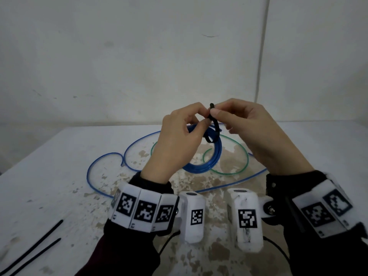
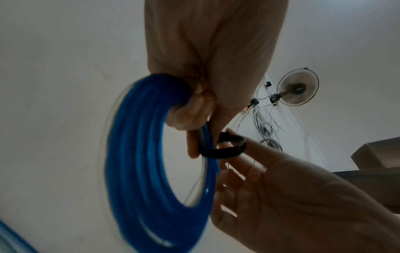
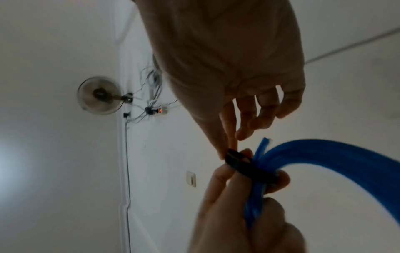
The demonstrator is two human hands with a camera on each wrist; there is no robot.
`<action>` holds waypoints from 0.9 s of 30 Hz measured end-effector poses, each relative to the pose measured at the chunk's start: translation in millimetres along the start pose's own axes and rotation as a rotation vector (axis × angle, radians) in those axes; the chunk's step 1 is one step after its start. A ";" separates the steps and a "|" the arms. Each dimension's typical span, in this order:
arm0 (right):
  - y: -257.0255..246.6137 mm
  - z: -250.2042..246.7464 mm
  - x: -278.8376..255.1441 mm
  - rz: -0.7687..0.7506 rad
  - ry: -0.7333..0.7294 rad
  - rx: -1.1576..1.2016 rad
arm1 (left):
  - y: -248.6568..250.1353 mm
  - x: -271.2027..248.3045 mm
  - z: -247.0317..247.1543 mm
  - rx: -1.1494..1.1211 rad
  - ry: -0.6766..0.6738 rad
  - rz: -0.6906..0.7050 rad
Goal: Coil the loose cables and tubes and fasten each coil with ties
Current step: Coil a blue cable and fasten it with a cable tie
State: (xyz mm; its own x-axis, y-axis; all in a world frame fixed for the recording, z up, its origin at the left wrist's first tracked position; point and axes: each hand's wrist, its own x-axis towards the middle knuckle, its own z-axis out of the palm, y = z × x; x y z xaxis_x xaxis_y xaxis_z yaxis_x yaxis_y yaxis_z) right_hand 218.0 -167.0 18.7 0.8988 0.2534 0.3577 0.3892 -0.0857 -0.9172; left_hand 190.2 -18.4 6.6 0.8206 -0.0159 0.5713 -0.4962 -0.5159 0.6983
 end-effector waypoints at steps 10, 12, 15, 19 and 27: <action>3.5 -12.8 6.2 0.085 0.264 0.409 | 8.2 -3.5 -9.9 -0.176 -0.364 -0.078; 3.9 -9.9 5.5 0.130 0.133 0.394 | 4.0 -2.0 -11.1 -0.165 -0.333 -0.103; -0.4 -7.2 0.8 0.154 -0.116 0.232 | 0.1 0.0 -16.5 -0.202 -0.267 -0.141; -2.8 -3.7 -0.5 0.073 -0.048 0.138 | 3.0 0.4 -15.6 -0.256 -0.245 -0.133; -2.5 0.9 -1.0 -0.050 0.151 0.065 | 13.7 -3.3 -13.7 -0.209 -0.284 -0.092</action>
State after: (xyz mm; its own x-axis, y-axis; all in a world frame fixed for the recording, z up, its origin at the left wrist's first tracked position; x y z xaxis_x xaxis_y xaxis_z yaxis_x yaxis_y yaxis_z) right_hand 215.9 -166.2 20.5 0.9007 0.1079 0.4209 0.4246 -0.0132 -0.9053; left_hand 176.8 -13.7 20.2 0.8959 -0.2300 0.3801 -0.4400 -0.3408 0.8308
